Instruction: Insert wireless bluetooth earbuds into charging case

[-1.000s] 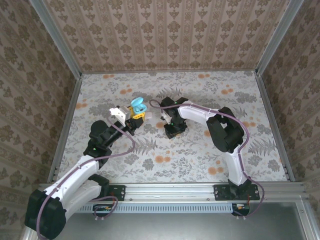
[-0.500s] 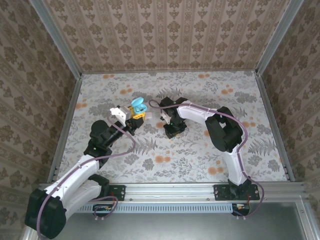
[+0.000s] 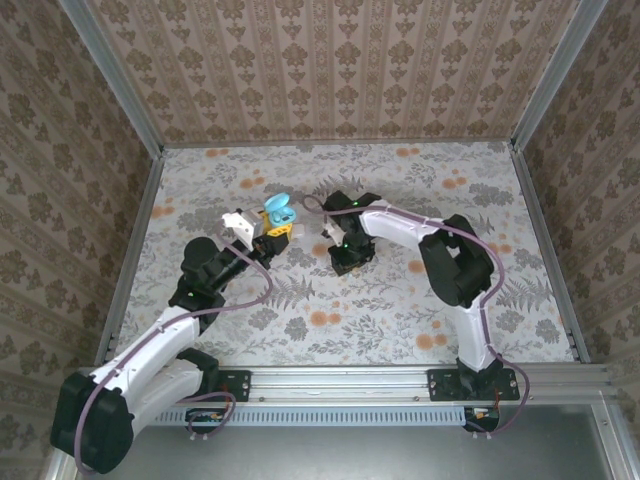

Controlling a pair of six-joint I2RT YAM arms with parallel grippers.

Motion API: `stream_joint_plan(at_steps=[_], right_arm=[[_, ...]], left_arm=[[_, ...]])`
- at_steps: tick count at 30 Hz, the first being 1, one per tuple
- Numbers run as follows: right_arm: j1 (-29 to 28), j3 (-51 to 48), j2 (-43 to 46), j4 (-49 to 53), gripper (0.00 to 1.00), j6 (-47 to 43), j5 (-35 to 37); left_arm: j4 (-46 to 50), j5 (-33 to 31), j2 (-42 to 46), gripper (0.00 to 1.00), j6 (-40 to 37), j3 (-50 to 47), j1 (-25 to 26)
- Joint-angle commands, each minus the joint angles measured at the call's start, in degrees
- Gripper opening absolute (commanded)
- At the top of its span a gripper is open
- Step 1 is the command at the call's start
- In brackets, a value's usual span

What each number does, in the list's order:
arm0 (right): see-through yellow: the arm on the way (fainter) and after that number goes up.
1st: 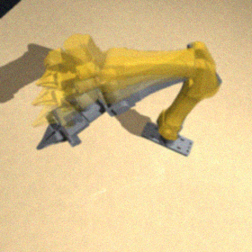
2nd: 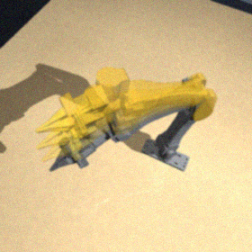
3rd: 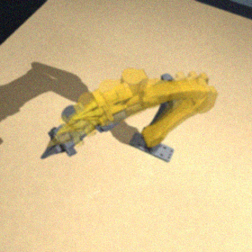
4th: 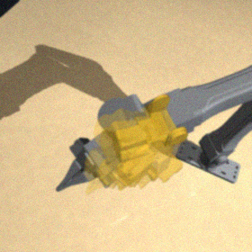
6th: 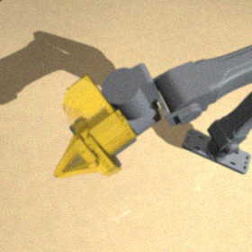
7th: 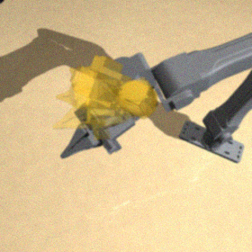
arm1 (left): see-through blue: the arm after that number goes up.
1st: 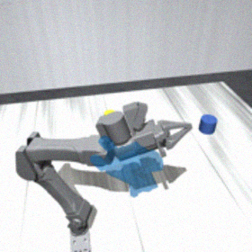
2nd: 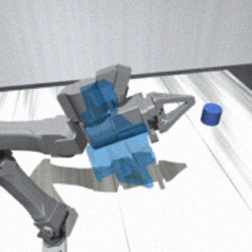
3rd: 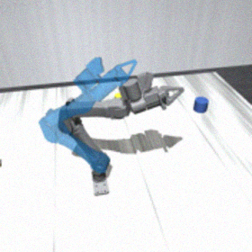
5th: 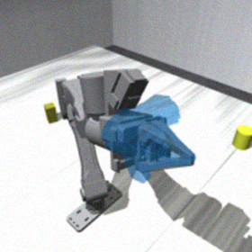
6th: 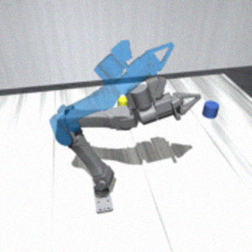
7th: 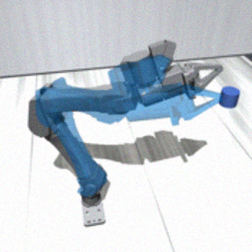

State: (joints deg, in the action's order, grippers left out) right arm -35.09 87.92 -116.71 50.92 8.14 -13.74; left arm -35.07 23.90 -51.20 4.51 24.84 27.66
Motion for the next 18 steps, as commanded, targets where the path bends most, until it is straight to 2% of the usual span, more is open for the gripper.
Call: stream_joint_plan(at_steps=[1,6,13,15,18], right_arm=[[4.1,-2.1,9.6,-1.9,0.23,4.0,-12.4],[9.4,-5.4,19.4,-8.1,0.23,10.2,-26.1],[11.3,-5.3,29.1,-18.0,0.23,17.5,-36.8],[11.3,-5.6,30.2,-23.9,0.23,21.4,-40.5],[10.9,-5.5,30.2,-28.3,0.23,24.8,-42.4]], left_arm=[[1.0,1.6,-0.4,0.27,0.2,1.8,-0.2],[0.9,4.1,-3.6,0.27,-0.3,3.0,-0.2],[-2.8,10.1,-8.8,0.27,-0.7,5.3,1.3],[-3.1,11.7,-9.9,0.27,-1.0,6.1,1.9],[-4.3,13.8,-11.0,0.27,-0.8,6.8,2.5]])
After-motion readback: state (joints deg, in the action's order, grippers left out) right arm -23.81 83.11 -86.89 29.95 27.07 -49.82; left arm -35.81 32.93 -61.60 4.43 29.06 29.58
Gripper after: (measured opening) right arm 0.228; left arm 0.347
